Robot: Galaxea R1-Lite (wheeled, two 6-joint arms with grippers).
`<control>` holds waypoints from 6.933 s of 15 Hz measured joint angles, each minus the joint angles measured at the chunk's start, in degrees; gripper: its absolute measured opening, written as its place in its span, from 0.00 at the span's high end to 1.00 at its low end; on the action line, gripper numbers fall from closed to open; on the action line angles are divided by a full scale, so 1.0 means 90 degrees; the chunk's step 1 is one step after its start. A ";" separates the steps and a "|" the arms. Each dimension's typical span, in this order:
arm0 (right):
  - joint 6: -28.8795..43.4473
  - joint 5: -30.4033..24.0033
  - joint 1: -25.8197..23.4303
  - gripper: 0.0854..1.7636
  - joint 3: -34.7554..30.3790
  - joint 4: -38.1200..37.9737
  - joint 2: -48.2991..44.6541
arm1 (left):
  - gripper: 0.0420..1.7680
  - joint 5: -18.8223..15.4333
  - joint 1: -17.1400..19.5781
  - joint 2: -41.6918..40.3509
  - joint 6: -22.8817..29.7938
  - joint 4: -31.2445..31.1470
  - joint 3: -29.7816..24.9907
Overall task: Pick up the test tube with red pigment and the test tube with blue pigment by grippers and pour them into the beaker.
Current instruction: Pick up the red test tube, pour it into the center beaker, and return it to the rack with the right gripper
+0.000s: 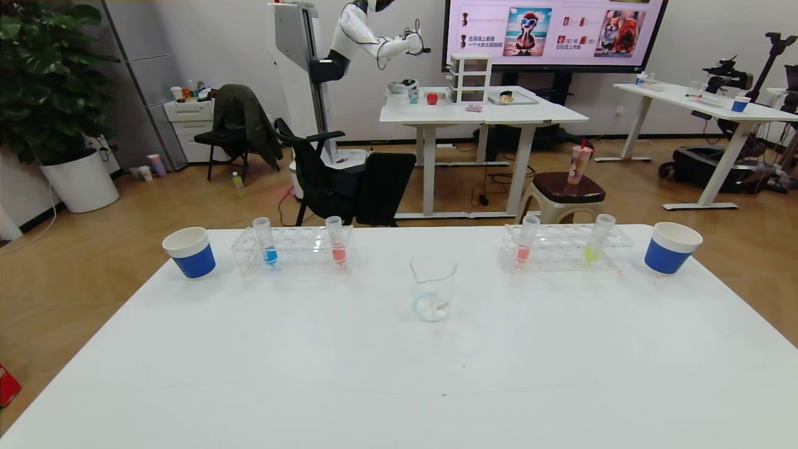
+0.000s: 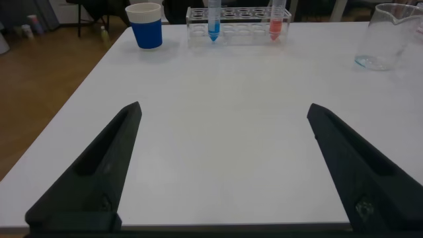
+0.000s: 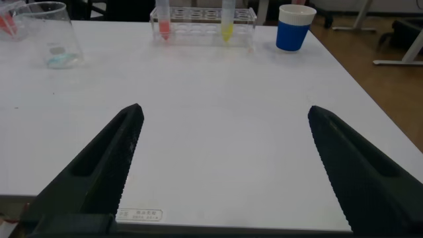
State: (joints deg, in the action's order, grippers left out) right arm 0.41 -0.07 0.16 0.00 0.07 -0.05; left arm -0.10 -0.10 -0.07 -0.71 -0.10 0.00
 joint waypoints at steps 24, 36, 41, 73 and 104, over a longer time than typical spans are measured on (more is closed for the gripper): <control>0.0003 -0.0053 0.0986 0.02 0.3974 0.3293 0.7690 | 0.01 0.0000 0.0000 0.0000 0.0003 0.0000 0.0000; 0.0091 0.0987 0.1945 0.02 0.4226 0.7173 1.1921 | 0.01 0.0000 0.0000 0.0000 0.0003 0.0000 0.0000; 0.0093 0.1101 0.1902 0.02 0.5161 0.7541 1.3202 | 0.01 0.0000 0.0000 0.0000 0.0000 0.0000 0.0000; 0.0000 0.0941 0.1617 0.74 0.7075 0.7936 1.4608 | 0.01 0.0003 0.0000 0.0000 0.0003 0.0000 0.0000; -0.5862 -0.4527 0.2481 0.74 0.7356 0.8686 1.4373 | 0.01 0.0000 0.0000 0.0000 0.0000 0.0003 0.0000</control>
State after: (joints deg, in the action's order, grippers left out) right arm -52.35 -40.81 22.49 66.21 78.25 129.31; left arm -0.10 -0.10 -0.07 -0.71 -0.07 0.00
